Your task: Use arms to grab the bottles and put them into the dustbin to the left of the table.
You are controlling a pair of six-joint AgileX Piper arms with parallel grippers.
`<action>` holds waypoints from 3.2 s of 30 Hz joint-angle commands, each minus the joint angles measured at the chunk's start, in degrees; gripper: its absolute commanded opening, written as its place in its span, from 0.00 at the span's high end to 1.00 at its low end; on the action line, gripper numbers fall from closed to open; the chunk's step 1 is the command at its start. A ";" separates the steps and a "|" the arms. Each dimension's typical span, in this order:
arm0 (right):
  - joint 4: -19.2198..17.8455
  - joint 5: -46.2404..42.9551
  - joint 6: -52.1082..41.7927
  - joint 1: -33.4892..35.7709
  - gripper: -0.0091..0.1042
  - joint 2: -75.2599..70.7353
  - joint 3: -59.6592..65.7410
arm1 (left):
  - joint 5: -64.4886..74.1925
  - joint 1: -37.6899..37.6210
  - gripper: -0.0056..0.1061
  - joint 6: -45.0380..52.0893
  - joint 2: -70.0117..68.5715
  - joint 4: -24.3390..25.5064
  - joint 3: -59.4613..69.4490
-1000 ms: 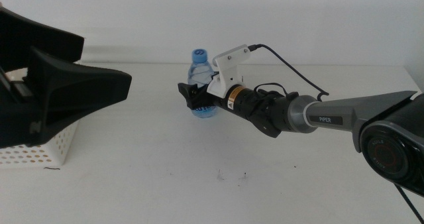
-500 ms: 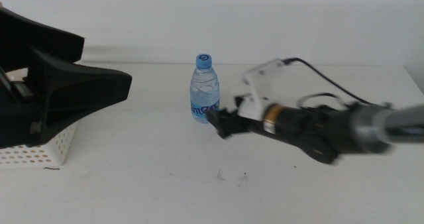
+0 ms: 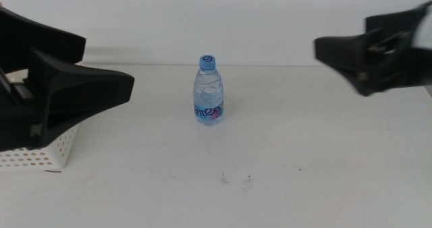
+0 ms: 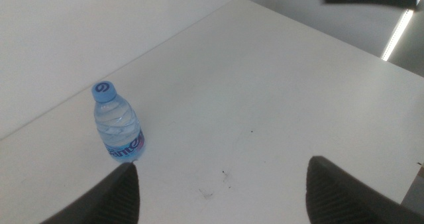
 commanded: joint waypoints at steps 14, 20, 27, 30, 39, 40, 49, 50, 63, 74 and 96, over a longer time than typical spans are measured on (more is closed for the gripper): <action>4.53 7.67 -2.98 0.34 0.20 -3.06 -2.36 | -0.65 -0.08 0.22 -0.26 -0.28 -0.08 -0.26; 4.53 7.67 -2.68 0.34 0.20 -3.06 -2.36 | -1.80 -0.08 0.22 -0.26 -0.28 -0.08 -0.26; 4.53 7.67 -2.68 0.34 0.20 -3.06 -2.36 | -2.05 -0.08 0.22 -0.26 0.90 2.58 -0.26; 4.53 7.67 -2.68 0.34 0.20 -3.06 -2.36 | -5.28 -2.77 0.21 -10.34 3.28 11.13 1.79; 4.53 7.67 -2.54 0.34 0.20 -3.06 -2.36 | -44.95 -21.70 0.14 -41.78 2.70 35.45 26.29; 4.53 7.67 -2.54 0.34 0.20 -3.06 -2.36 | -48.81 -21.70 0.14 -43.00 2.82 35.45 29.46; 4.53 7.67 -2.46 0.34 0.20 -3.06 -2.36 | -60.76 -19.47 0.14 -44.97 2.82 33.49 43.30; 4.53 7.67 -2.46 0.34 0.20 -3.06 -2.36 | -60.91 -18.54 0.14 -44.85 2.89 34.22 43.48; 4.53 7.67 -2.31 0.34 0.20 -3.06 -2.36 | -101.95 -9.74 0.14 -43.77 26.52 37.85 49.17; 4.53 7.67 -2.31 0.34 0.20 -3.06 -2.36 | -106.90 -9.74 0.14 -41.89 50.94 40.24 33.46; 4.53 7.67 -2.35 0.34 0.20 -3.06 -2.36 | -102.22 -8.60 0.14 -41.36 76.94 37.87 4.56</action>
